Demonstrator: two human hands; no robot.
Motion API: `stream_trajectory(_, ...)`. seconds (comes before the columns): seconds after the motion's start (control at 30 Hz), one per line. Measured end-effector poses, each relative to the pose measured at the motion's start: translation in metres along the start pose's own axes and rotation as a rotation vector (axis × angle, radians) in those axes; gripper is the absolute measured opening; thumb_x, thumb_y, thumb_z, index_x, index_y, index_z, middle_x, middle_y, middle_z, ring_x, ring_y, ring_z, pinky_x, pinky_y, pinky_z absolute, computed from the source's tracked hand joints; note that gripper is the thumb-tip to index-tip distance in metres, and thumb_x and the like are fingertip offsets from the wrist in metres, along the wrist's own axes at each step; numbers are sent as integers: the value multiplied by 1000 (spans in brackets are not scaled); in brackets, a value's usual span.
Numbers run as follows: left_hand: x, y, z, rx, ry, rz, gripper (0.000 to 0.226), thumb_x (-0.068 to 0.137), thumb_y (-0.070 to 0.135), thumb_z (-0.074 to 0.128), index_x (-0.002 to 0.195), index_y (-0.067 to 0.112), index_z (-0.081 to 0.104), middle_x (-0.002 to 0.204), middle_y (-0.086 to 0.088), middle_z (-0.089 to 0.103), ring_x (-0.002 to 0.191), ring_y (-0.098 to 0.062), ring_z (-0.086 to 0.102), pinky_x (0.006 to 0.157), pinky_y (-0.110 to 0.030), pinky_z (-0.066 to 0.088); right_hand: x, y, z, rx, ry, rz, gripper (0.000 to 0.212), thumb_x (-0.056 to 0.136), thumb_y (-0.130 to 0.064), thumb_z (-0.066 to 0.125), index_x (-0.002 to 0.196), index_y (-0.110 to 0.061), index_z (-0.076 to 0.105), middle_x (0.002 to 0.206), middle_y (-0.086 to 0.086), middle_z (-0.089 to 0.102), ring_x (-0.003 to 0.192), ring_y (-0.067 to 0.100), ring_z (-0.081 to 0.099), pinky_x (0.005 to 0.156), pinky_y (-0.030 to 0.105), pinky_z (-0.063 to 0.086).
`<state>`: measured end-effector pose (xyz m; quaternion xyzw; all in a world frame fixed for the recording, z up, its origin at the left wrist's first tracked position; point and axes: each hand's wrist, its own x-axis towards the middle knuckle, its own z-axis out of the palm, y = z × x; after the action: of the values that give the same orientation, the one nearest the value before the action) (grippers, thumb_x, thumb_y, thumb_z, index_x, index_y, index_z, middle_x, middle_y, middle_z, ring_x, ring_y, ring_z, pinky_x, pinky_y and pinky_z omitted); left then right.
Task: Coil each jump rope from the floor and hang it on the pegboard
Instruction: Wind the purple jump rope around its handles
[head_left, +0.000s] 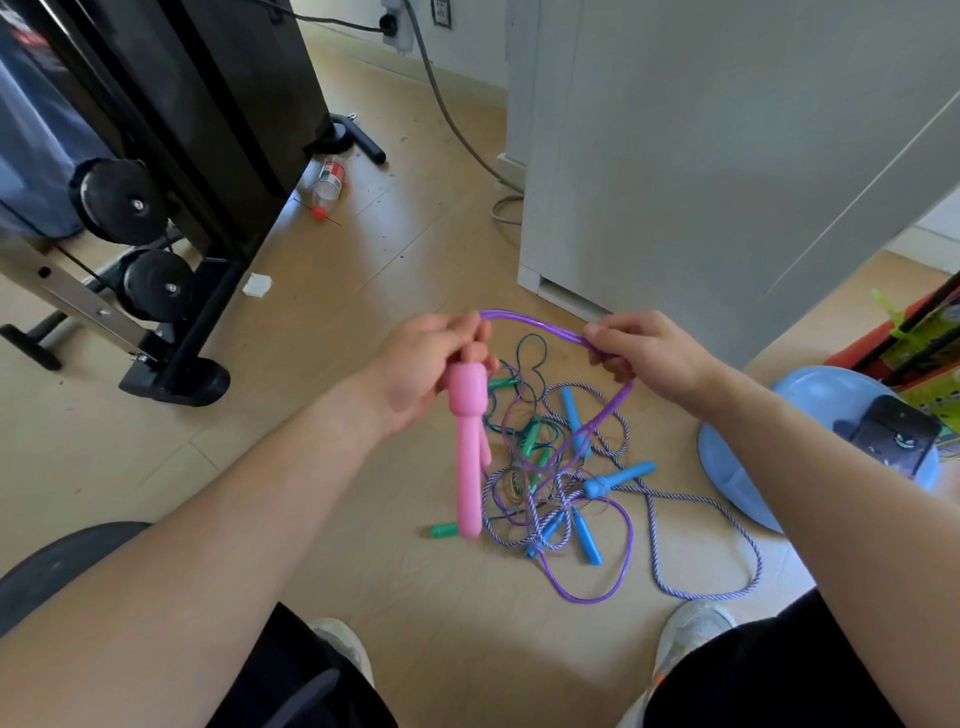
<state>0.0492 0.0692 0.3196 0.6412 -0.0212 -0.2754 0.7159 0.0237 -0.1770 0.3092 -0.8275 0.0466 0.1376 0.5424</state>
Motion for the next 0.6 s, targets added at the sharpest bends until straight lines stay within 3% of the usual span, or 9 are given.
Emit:
stream_trajectory(0.13, 6, -9, -10, -29, 300, -52, 30, 107, 20, 43, 82, 14, 59, 52, 12, 55, 61, -11, 53, 47, -17, 41, -6, -9, 39, -107, -108, 9, 33, 103, -23, 49, 79, -9, 66, 55, -2, 50, 51, 13, 43, 56, 28, 39)
stream_trajectory(0.23, 5, -13, -5, -12, 382, -84, 32, 106, 20, 44, 79, 16, 60, 52, 12, 62, 50, -5, 55, 42, -14, 40, -11, -20, 62, -444, -93, -69, 32, 101, -27, 44, 83, -16, 68, 61, -3, 58, 56, 15, 52, 58, 28, 42)
stream_trajectory(0.33, 1, -11, 2, -61, 308, -174, 27, 106, 27, 46, 82, 21, 58, 62, 10, 70, 53, -4, 61, 44, -12, 41, -15, -18, 78, -736, -93, -118, 34, 101, -28, 40, 81, -12, 62, 74, 9, 60, 73, 30, 56, 63, 36, 45)
stream_trajectory(0.5, -2, -13, 7, -104, 72, -220, 22, 104, 35, 47, 87, 22, 53, 110, -8, 75, 75, -13, 64, 73, -33, 44, -20, -20, 94, -837, -153, -101, 26, 99, -23, 40, 82, -14, 57, 74, 8, 51, 70, 31, 49, 62, 33, 37)
stream_trajectory(0.6, -3, -12, 11, -50, 67, -141, 25, 82, 33, 75, 88, 16, 58, 113, -9, 72, 65, -18, 60, 63, -32, 39, -20, -24, 88, -779, -183, -88, 28, 100, -20, 39, 81, -10, 59, 74, 7, 52, 72, 29, 49, 63, 31, 35)
